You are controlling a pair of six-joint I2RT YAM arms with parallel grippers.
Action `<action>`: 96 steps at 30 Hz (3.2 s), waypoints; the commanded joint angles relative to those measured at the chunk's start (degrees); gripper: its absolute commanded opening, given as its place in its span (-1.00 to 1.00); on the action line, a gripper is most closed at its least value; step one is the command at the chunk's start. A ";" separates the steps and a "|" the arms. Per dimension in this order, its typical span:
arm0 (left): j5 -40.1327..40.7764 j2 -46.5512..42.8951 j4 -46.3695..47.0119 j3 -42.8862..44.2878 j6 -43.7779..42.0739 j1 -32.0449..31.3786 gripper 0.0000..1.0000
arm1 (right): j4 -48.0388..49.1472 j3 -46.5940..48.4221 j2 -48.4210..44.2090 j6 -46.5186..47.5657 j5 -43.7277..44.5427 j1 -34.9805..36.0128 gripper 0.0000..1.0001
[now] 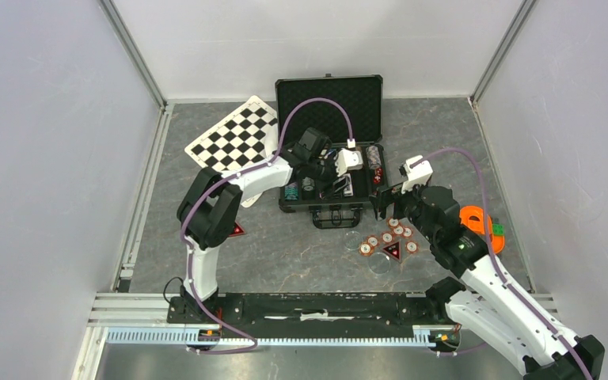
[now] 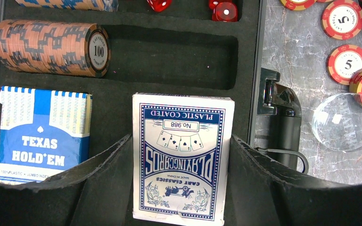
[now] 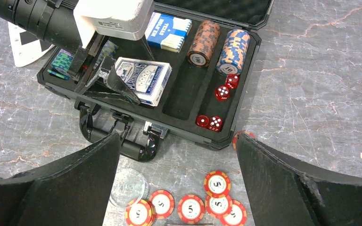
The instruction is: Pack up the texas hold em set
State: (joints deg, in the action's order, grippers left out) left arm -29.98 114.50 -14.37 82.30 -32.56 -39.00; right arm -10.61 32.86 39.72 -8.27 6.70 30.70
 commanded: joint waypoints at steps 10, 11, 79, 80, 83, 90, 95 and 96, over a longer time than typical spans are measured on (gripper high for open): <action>4.19 -3.04 -3.51 -1.44 -4.29 1.60 -0.29 | 1.72 0.54 2.00 -1.22 0.99 -0.02 0.96; 4.47 -2.82 -4.35 -1.19 -4.44 1.63 -0.25 | 1.72 0.54 2.15 -1.31 0.97 -0.03 0.96; 29.73 -59.03 32.91 -60.58 57.34 13.08 0.99 | 15.38 16.34 47.68 -13.84 -14.50 -2.66 -0.28; 29.77 -58.67 32.85 -60.60 57.26 13.01 0.99 | 15.96 16.05 47.90 -14.21 -15.25 -2.66 -0.29; 31.29 -57.61 32.83 -60.51 56.24 13.07 0.99 | 17.91 14.72 48.79 -15.56 -17.06 -2.66 -0.33; 30.66 -56.87 33.53 -60.65 55.80 13.05 0.99 | 19.87 13.28 50.66 -16.49 -17.87 -2.74 -0.42; 30.24 -56.51 34.03 -60.68 55.76 13.08 0.99 | 14.60 15.32 51.37 -12.99 -12.02 -2.75 -0.25; 30.24 -56.44 34.10 -60.70 55.76 13.08 0.99 | 13.53 16.00 51.02 -12.38 -11.28 -2.75 -0.16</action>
State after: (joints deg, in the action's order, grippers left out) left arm -0.10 57.76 16.19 21.78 25.56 -26.30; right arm 5.04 46.46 89.25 -23.05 -7.51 27.35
